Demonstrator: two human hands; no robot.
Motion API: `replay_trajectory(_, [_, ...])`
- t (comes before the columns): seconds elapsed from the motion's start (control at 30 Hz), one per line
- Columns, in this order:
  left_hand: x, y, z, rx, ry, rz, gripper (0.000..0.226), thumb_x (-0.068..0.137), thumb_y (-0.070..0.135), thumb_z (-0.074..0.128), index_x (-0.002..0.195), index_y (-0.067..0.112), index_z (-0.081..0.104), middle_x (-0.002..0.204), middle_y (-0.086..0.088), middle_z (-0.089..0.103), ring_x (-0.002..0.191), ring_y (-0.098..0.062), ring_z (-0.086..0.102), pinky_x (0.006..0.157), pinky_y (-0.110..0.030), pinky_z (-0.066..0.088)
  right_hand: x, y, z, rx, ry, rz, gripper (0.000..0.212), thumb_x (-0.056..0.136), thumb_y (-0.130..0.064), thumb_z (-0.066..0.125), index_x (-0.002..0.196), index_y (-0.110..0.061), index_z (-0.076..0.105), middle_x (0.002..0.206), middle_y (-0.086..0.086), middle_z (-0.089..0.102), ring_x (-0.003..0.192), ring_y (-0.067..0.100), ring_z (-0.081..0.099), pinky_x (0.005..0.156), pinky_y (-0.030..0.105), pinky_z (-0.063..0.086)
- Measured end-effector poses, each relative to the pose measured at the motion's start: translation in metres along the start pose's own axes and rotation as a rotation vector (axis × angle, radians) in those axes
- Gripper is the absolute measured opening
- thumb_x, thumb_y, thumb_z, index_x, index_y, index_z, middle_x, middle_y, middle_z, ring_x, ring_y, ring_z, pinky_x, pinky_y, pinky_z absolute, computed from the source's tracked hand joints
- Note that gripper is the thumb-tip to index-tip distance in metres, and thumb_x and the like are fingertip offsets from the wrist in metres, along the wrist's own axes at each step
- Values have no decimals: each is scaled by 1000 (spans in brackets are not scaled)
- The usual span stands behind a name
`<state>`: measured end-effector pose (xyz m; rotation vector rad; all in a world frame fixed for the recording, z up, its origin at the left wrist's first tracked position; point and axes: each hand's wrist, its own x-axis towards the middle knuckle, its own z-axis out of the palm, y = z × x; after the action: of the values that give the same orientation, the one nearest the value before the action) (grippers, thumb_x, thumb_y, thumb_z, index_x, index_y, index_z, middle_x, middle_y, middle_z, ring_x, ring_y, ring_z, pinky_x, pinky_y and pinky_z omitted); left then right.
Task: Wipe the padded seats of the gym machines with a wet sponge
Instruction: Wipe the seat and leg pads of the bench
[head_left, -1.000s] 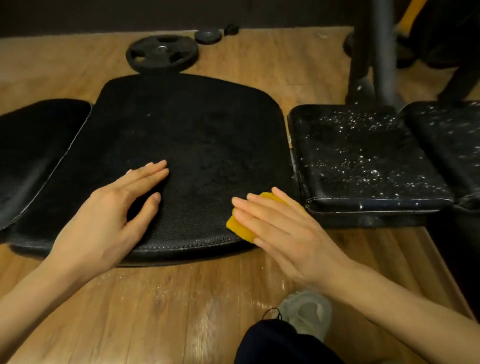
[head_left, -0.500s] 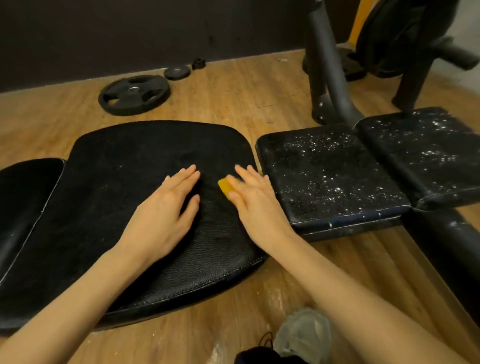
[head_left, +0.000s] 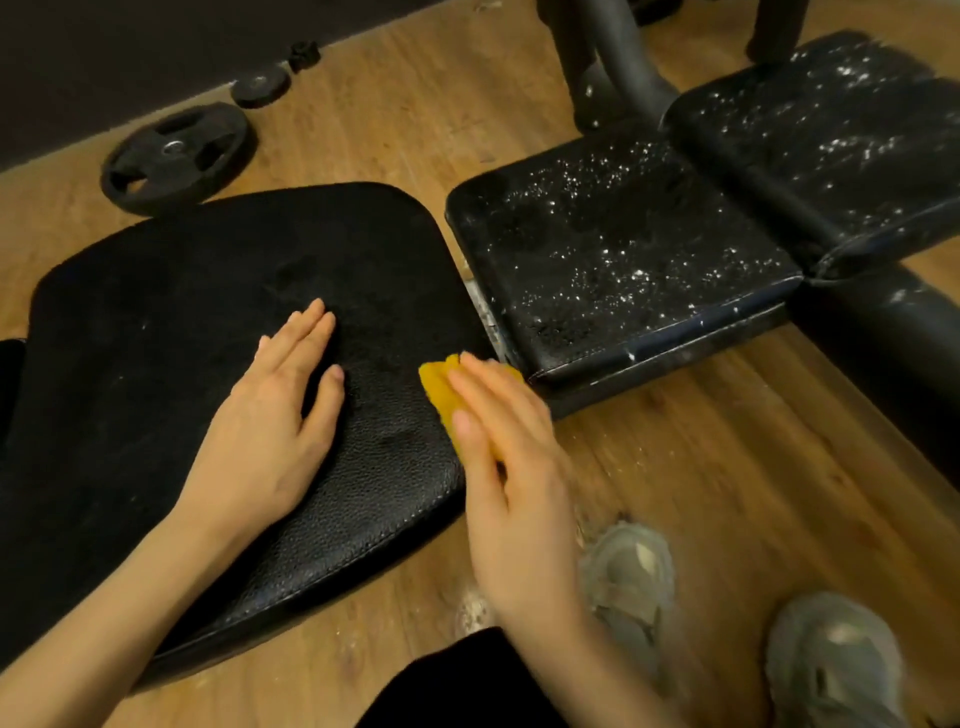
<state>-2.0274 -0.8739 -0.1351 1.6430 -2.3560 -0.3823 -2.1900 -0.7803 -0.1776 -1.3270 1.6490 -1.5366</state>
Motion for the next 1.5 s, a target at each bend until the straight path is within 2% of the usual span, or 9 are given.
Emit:
replay_trajectory(0.13, [0, 1, -1, -1, 2, 8, 57, 98, 34, 37, 152, 17, 31, 160, 7, 23, 147, -7, 19, 124, -34, 13, -20, -6, 0, -55, 1, -52, 37, 102, -20, 41, 135, -13, 55, 144, -7, 49, 138, 6, 36, 112, 20, 30])
replay_trajectory(0.33, [0, 2, 0, 17, 14, 16, 56, 100, 31, 39, 153, 16, 31, 161, 7, 23, 148, -5, 17, 124, -31, 11, 61, -14, 7, -394, -270, -15, 44, 103, -22, 40, 146, -13, 40, 153, -1, 36, 140, 12, 28, 117, 27, 23])
replay_trajectory(0.57, [-2, 5, 3, 4, 31, 17, 64, 94, 44, 31, 153, 20, 29, 160, 13, 19, 147, 1, 14, 118, -11, 2, 97, -5, 35, -591, -296, -55, 51, 102, -13, 40, 151, -7, 25, 159, 8, 21, 144, 23, 21, 120, 35, 20])
replay_trajectory(0.8, [0, 0, 4, 2, 66, 19, 59, 99, 49, 25, 154, 27, 24, 160, 20, 14, 146, 10, 5, 116, -9, -1, 224, -2, 91, -551, -336, 44, 39, 104, -17, 36, 139, -3, 42, 145, 14, 42, 133, 31, 38, 105, 37, 34])
replay_trajectory(0.93, [1, -1, 5, 10, 64, 40, 67, 94, 51, 19, 154, 21, 27, 160, 14, 18, 146, 5, 9, 116, -9, -2, 148, -5, 61, -585, -276, -43, 46, 102, -15, 39, 147, -6, 32, 155, 10, 30, 140, 27, 30, 115, 34, 25])
replay_trajectory(1.07, [1, -1, 5, 7, 77, 45, 69, 93, 50, 17, 153, 18, 28, 160, 9, 21, 146, 3, 12, 115, -7, -5, 60, -15, 11, -532, -318, -2, 52, 105, -26, 29, 154, -17, 15, 162, -6, 10, 147, 10, 10, 115, 16, 3])
replay_trajectory(1.23, [0, 3, 2, 42, 94, 49, 64, 97, 47, 19, 154, 17, 26, 161, 7, 19, 143, 4, 8, 112, -6, -10, 144, -7, 60, -654, -318, -66, 41, 100, -13, 43, 139, 0, 42, 149, 16, 36, 134, 33, 37, 111, 37, 28])
replay_trajectory(1.3, [-1, 5, 1, 36, 95, 40, 55, 104, 38, 29, 154, 18, 23, 162, 8, 15, 141, 6, 4, 110, -6, -12, 184, -7, 77, -611, -339, -7, 39, 100, -23, 47, 133, -2, 47, 143, 15, 42, 129, 35, 41, 106, 40, 32])
replay_trajectory(1.5, [-1, 7, 1, 33, 88, 17, 54, 103, 28, 38, 154, 16, 25, 162, 8, 15, 148, -2, 10, 111, -7, -10, 115, -10, 36, -544, -353, -118, 46, 102, -20, 43, 147, -12, 37, 157, 3, 29, 146, 19, 21, 119, 27, 12])
